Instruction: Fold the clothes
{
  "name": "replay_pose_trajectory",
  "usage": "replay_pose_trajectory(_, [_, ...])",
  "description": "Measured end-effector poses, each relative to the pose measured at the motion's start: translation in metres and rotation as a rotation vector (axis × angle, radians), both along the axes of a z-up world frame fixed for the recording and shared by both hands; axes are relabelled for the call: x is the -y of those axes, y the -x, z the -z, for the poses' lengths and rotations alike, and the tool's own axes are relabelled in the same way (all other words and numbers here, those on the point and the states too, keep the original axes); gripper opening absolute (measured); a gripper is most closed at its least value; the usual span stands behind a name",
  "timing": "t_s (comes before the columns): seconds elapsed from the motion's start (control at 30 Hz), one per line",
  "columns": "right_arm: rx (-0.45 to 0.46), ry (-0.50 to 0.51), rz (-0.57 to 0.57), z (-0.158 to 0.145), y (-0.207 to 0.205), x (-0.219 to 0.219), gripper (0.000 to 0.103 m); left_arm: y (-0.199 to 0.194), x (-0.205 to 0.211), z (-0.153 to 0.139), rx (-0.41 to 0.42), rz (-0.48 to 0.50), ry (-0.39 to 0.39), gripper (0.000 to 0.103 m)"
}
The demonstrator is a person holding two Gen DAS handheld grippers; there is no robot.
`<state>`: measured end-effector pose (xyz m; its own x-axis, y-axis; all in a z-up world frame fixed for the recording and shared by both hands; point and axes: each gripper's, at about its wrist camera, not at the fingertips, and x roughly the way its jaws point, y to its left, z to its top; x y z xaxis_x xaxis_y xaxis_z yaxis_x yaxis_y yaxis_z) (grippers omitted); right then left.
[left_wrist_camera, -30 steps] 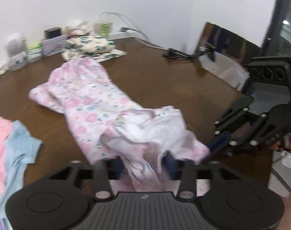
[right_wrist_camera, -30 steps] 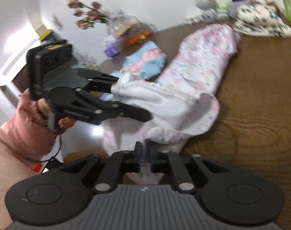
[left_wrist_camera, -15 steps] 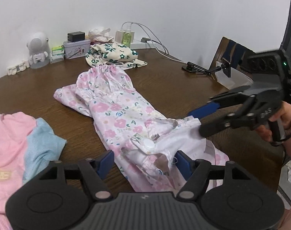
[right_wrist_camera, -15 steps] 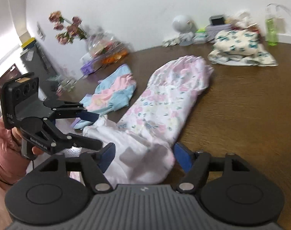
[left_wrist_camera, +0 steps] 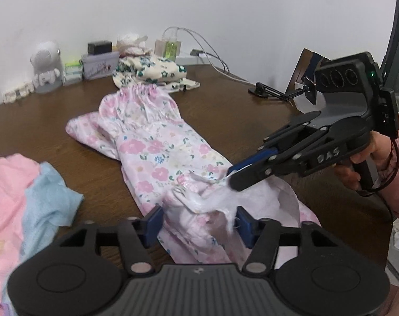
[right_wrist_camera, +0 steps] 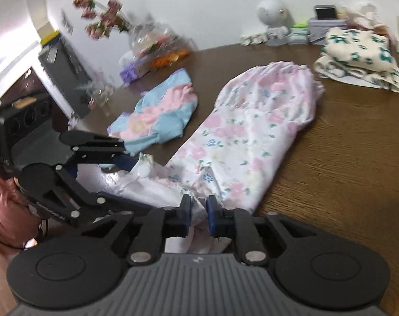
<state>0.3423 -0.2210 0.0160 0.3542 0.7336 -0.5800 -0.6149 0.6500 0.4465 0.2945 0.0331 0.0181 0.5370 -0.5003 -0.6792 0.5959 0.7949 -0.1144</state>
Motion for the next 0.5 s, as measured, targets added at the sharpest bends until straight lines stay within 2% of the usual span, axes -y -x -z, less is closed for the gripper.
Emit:
replay_pose_trajectory(0.07, [0.048,-0.002,0.029,-0.012,0.014,0.007,0.038,0.012,-0.006,-0.013,0.063,-0.019,-0.018,0.072])
replay_pose_trajectory(0.17, [0.171,0.053,0.046,-0.036,0.046,0.008,0.040,0.039,-0.007,-0.032,0.178,-0.052,-0.075,0.073])
replay_pose_trajectory(0.23, [0.236,0.100,0.033,-0.045,0.069,0.002,0.040,0.061,-0.001,-0.040,0.260,-0.058,-0.131,0.057])
replay_pose_trajectory(0.27, [0.266,0.129,0.021,-0.048,0.081,-0.004,0.038,0.069,0.004,-0.041,0.281,-0.040,-0.159,0.031])
replay_pose_trajectory(0.3, [0.291,0.160,0.007,-0.047,0.092,-0.011,0.031,0.075,0.010,-0.040,0.287,-0.012,-0.177,0.010])
replay_pose_trajectory(0.37, [0.327,0.220,-0.023,-0.041,0.107,-0.026,0.020,0.082,0.022,-0.030,0.274,0.039,-0.208,0.006])
replay_pose_trajectory(0.5, [0.334,0.313,-0.060,-0.018,0.117,-0.045,0.020,0.081,0.043,0.001,0.255,0.061,-0.296,0.006])
